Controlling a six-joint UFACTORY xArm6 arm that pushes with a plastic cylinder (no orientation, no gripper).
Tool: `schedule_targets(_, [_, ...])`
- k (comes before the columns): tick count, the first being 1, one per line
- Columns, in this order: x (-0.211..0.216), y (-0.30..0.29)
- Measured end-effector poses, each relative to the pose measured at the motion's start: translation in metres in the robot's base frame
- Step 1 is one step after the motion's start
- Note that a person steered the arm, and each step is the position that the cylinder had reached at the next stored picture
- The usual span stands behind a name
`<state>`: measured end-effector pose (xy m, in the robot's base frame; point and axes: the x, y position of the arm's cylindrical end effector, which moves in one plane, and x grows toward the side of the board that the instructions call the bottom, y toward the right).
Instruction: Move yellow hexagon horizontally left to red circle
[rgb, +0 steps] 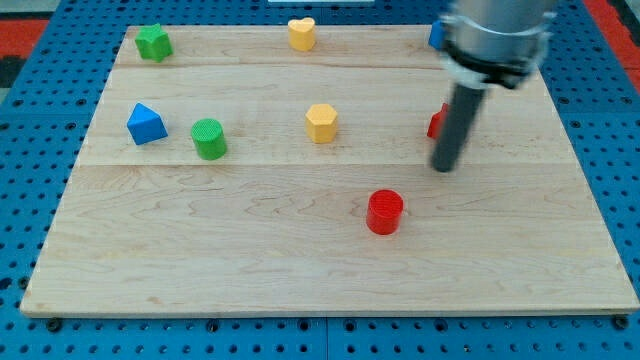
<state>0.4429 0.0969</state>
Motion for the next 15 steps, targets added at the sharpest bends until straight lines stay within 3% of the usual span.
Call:
schedule_targets(1, [0.038, -0.094])
schedule_targets(3, [0.076, 0.026])
schedule_targets(4, [0.006, -0.053])
schedule_targets(5, [-0.042, -0.039])
schedule_targets(6, [-0.059, -0.049])
schedule_targets(13, [-0.073, -0.065])
schedule_targets(14, [-0.076, -0.102])
schedule_targets(15, [-0.048, -0.135])
